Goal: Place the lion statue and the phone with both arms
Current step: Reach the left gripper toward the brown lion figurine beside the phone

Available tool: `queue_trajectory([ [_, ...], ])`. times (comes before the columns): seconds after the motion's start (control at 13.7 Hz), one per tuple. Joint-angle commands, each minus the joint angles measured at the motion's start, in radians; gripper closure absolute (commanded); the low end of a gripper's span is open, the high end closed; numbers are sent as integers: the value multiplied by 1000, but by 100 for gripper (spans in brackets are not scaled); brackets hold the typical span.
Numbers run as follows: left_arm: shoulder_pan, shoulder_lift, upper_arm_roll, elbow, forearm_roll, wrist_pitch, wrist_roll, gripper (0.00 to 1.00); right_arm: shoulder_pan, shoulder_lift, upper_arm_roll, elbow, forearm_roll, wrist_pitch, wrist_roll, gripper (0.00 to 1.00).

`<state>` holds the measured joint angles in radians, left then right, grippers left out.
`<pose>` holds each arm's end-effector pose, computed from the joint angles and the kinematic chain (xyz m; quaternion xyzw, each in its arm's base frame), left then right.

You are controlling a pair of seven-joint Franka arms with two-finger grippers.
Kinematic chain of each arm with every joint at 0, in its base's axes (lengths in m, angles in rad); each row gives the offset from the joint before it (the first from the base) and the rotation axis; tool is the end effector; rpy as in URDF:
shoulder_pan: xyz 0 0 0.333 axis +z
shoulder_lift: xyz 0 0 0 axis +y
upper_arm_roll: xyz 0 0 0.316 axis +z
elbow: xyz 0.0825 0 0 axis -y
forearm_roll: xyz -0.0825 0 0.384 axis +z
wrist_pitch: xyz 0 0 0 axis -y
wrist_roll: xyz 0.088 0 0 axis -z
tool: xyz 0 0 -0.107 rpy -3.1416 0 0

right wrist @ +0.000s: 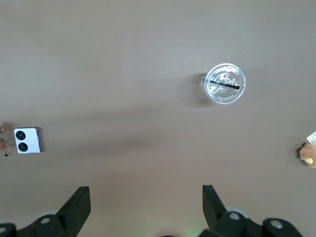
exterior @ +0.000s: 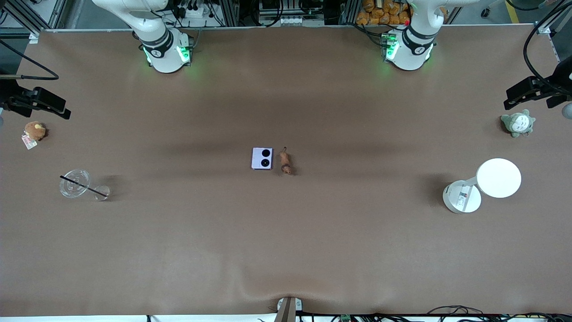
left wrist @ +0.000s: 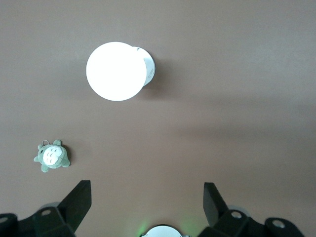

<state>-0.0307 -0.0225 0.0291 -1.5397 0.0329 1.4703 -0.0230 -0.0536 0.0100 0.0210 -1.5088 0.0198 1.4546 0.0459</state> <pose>0.5373 0.0031 0.6428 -0.9995 -0.0120 0.0233 0.0164 0.5456 -0.0155 0.6381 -0.9987 0.0384 0.0322 0.0098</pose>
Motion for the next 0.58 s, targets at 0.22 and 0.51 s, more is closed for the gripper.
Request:
queue_trajectory([
  [0.22,6,12,2,9,-28,-12,15,0,1,-8,2,-4,-11,-7,-9,0],
  [0.51,-27,42,-27,-39,-57,-12,-32,0,6,-7,2,-2,-11,4,-6,0],
])
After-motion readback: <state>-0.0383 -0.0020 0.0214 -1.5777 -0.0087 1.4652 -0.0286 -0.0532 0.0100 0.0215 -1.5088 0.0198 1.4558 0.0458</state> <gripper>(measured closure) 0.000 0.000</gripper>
